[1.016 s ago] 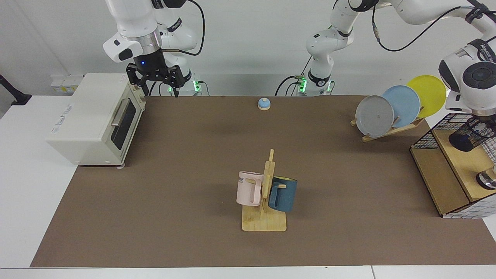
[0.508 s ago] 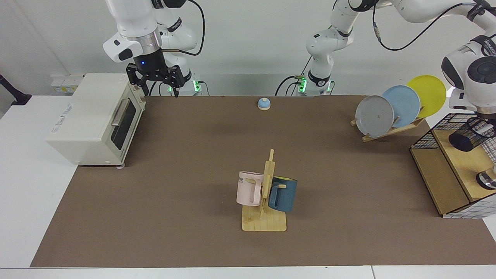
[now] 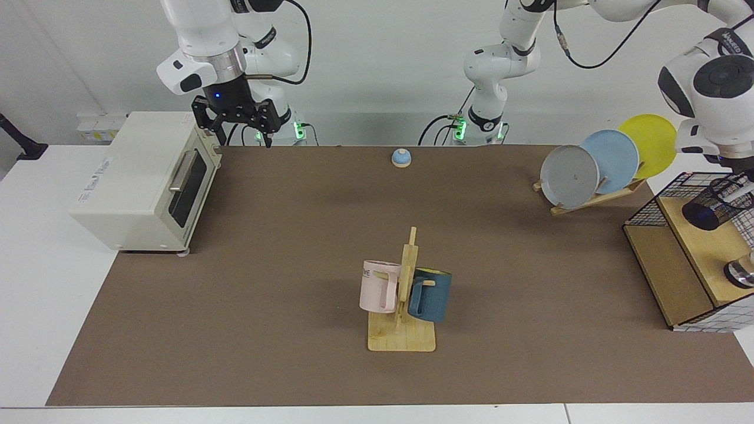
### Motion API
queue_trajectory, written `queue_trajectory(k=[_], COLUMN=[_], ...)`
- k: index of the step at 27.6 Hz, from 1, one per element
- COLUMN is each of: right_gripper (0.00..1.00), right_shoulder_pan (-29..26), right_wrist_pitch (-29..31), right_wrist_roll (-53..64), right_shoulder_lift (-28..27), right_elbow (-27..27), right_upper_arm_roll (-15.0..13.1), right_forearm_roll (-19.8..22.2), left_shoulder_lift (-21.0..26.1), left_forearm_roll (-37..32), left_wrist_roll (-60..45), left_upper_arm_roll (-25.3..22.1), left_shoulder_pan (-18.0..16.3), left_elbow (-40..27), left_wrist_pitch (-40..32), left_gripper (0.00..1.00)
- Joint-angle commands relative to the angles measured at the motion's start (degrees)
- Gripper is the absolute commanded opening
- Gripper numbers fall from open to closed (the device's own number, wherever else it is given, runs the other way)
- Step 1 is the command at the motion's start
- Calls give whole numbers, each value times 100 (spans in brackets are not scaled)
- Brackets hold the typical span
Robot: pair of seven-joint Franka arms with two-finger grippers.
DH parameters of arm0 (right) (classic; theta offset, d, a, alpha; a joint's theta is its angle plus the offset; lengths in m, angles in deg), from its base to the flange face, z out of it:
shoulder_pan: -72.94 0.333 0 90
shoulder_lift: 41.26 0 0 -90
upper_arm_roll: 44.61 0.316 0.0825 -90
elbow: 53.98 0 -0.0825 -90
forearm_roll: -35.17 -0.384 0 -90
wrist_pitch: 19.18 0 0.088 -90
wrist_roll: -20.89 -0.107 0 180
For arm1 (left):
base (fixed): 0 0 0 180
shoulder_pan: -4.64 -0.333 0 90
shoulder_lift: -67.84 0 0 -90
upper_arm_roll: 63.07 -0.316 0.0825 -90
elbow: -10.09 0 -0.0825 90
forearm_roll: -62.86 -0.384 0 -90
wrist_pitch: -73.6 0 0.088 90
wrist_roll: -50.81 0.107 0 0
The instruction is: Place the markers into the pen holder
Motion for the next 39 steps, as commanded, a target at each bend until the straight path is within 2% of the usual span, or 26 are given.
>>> queue_trajectory(k=[1, 2, 3, 5, 8, 13, 18, 23, 26, 30, 39], right_gripper=[100, 100, 100, 100, 100, 100, 100, 100, 100, 100, 100], right_shoulder_pan=[-79, -79, -79, -79, -79, -79, -79, -79, -79, -79, -79], right_wrist_pitch=[84, 84, 84, 76, 84, 84, 84, 84, 76, 84, 84], right_wrist_roll=[-66, -74, -66, -74, -66, -66, -66, -66, -66, -66, -66], right_shoulder_lift=[81, 81, 81, 81, 81, 81, 81, 81, 81, 81, 81], right_elbow=[76, 76, 76, 76, 76, 76, 76, 76, 76, 76, 76], right_upper_arm_roll=[46, 46, 46, 46, 46, 46, 46, 46, 46, 46, 46], right_forearm_roll=[-29, -29, -29, -29, -29, -29, -29, -29, -29, -29, -29], left_shoulder_lift=[-511, -599, -687, -819, -1021, -1180, -1303, -1321, -1347, -1347, -1295], left_forearm_roll=[743, 945, 1165, 1578, 1808, 2203, 2756, 3126, 3284, 3636, 4312], left_wrist_roll=[17, 17, 8, 8, -298, -1852, -2944, -3208, -3786, -4824, -6073], left_upper_arm_roll=[-140, -140, -157, -175, -210, -228, -219, -228, -228, -175, -201], left_shoulder_pan=[355, 381, 416, 452, 627, 900, 1067, 1348, 1480, 1515, 1542], left_elbow=[-72, -90, -90, -90, -116, -116, -125, -125, -125, -151, -116], left_wrist_pitch=[-387, -466, -546, -686, -985, -1802, -2224, -2392, -2480, -2436, -2234], left_gripper=[88, 97, 99, 100, 100, 100, 100, 100, 100, 100, 100])
